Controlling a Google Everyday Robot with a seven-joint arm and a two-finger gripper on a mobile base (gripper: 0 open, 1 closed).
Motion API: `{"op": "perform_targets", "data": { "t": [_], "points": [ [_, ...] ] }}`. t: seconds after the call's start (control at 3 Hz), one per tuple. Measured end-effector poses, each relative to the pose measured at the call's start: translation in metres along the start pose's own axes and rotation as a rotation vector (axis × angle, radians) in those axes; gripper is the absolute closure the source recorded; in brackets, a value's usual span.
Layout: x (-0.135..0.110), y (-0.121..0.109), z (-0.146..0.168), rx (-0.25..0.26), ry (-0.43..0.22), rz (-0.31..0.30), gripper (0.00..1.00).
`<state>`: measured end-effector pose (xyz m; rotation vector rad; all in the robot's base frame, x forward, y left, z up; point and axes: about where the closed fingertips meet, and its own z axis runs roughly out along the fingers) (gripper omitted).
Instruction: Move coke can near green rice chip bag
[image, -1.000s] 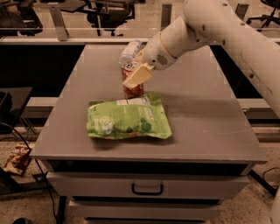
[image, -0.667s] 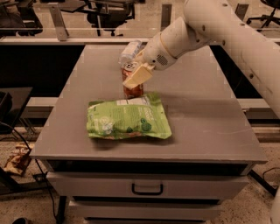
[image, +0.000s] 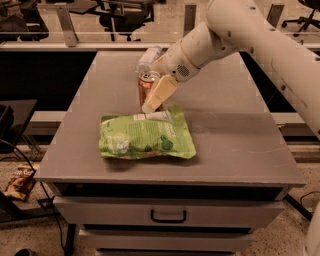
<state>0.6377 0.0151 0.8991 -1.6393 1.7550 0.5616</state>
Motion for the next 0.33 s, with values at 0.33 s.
{"op": "perform_targets", "data": {
  "t": [0.33],
  "points": [
    [0.0, 0.0, 0.0, 0.0, 0.0, 0.0, 0.0]
  ]
}}
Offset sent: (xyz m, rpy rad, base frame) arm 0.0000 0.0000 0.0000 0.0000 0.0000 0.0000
